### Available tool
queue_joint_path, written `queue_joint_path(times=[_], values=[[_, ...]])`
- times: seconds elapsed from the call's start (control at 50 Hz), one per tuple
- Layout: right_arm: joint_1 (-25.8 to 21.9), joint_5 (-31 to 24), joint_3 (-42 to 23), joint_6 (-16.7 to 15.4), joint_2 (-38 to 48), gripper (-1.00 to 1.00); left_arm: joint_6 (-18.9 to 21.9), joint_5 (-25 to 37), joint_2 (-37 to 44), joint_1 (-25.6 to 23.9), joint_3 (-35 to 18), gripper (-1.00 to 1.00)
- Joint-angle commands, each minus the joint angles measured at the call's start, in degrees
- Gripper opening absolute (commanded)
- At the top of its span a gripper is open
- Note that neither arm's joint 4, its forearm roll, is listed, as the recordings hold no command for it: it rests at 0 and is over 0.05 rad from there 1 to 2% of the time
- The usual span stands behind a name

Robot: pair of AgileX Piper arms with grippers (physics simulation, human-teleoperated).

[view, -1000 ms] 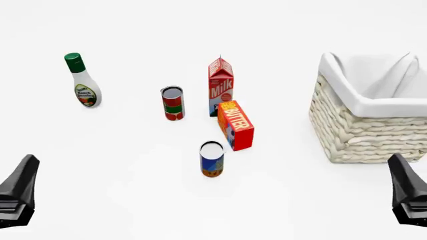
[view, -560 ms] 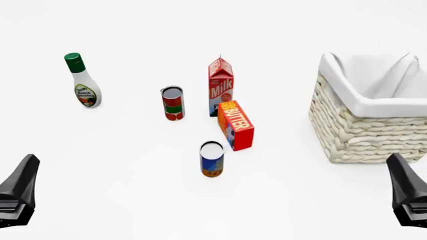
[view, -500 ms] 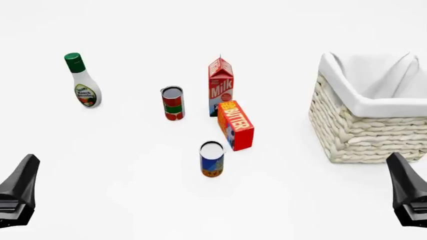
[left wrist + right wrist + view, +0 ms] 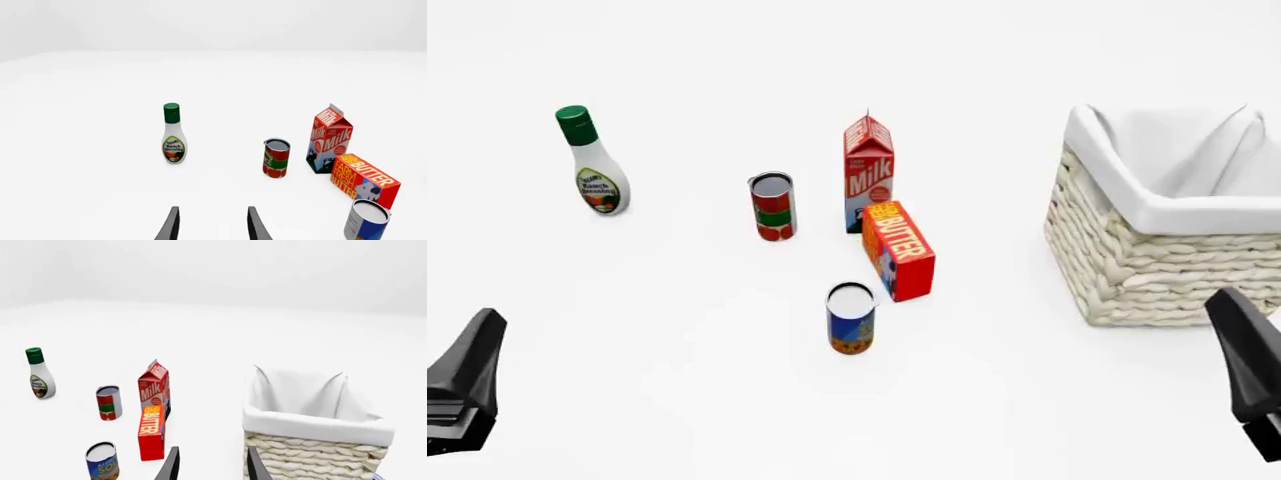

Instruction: Pick the alphabet soup and place it in the basket.

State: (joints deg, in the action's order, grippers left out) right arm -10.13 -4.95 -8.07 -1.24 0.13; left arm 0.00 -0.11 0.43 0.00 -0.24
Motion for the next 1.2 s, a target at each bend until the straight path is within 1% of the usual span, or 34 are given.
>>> queue_joint_path(times=[0.02, 0.28, 0.3, 0.32, 0.34, 0.56, 0.68, 1.08, 1.2], values=[[-5.0, -1.2, -2.5, -0.8, 0.1, 1.00, 0.0, 0.0, 0.0, 0.0, 0.0, 1.00], [-10.0, 2.8, -4.0, -2.2, 5.3, 1.00, 0.0, 0.0, 0.0, 0.0, 0.0, 1.00], [-12.3, 5.7, -4.3, -2.8, 8.5, 1.00, 0.0, 0.0, 0.0, 0.0, 0.0, 1.00], [-12.7, 6.2, -4.3, -2.9, 9.1, 1.00, 0.0, 0.0, 0.0, 0.0, 0.0, 1.00], [-23.0, 14.9, -5.8, -3.9, 19.7, 1.00, 0.0, 0.0, 0.0, 0.0, 0.0, 1.00], [-25.6, 18.2, -5.5, -3.8, 23.4, 1.00, 0.0, 0.0, 0.0, 0.0, 0.0, 1.00], [-27.3, 21.0, -5.4, -3.7, 26.5, 1.00, 0.0, 0.0, 0.0, 0.0, 0.0, 1.00], [-30.1, 26.1, -5.7, -3.3, 32.3, 1.00, 0.0, 0.0, 0.0, 0.0, 0.0, 1.00], [-30.8, 26.9, -5.9, -3.3, 33.3, 1.00, 0.0, 0.0, 0.0, 0.0, 0.0, 1.00]])
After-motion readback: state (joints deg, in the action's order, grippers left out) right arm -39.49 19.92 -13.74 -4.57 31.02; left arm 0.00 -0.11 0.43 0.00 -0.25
